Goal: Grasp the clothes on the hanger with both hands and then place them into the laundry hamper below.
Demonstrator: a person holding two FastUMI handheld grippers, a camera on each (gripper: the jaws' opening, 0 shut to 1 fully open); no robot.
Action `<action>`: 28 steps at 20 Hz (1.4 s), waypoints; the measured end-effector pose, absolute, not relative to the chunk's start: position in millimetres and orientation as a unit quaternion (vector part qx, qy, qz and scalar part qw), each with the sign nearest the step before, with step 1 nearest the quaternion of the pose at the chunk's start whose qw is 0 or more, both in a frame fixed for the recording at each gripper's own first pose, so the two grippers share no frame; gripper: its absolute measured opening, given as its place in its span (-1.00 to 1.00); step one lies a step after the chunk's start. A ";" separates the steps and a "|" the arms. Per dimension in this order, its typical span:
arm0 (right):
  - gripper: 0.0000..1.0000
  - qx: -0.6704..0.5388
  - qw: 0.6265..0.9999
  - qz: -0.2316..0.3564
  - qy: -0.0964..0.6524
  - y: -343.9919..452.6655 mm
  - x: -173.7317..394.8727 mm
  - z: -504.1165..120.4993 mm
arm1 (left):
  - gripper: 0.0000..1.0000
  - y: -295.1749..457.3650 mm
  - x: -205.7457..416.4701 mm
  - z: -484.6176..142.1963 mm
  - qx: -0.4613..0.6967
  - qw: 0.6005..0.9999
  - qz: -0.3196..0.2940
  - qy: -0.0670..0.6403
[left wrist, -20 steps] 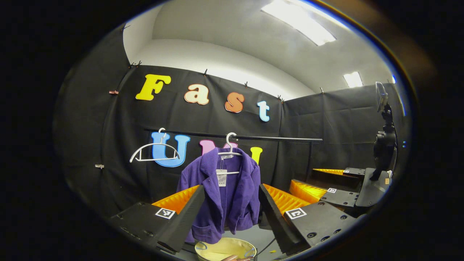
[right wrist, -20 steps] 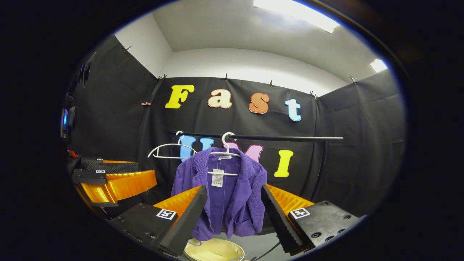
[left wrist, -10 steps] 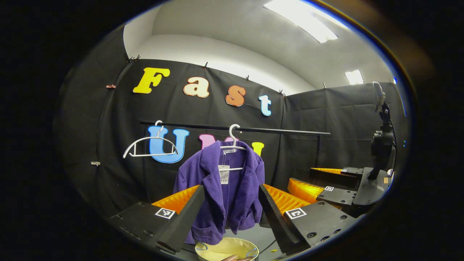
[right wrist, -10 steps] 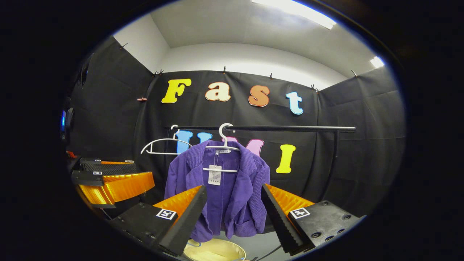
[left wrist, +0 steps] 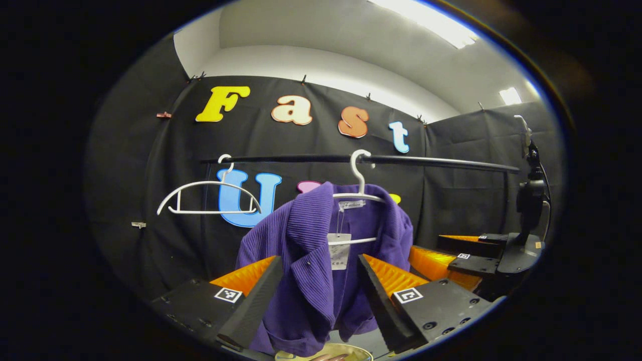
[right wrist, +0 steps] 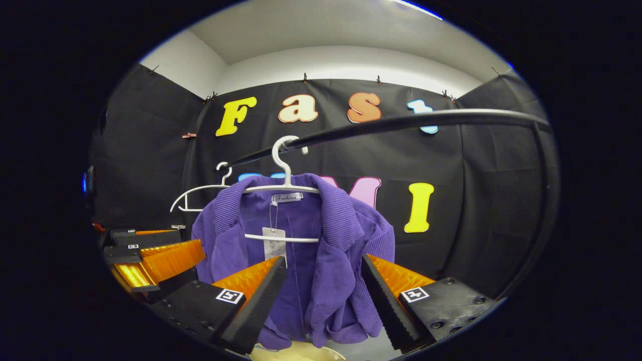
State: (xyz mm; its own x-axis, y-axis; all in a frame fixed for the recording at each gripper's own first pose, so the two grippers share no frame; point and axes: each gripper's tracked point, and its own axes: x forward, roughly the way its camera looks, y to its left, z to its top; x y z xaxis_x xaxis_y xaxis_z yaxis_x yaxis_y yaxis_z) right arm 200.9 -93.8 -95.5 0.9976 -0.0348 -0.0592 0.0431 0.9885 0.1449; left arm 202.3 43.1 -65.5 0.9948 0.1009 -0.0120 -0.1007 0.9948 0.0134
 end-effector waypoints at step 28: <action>-0.74 0.230 0.947 0.217 0.060 -127.6 333.2 -161.4 | -0.87 131.5 287.7 -84.1 0.043 0.973 0.226 0.029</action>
State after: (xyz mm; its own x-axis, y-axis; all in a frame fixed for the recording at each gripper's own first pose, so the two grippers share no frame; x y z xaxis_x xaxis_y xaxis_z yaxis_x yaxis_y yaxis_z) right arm 333.2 -127.6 -161.4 0.8988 0.4382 -0.0141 -0.3830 0.8005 0.4610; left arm 287.7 131.5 -84.1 0.8959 0.4427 -0.0371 -0.4377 0.8939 0.0969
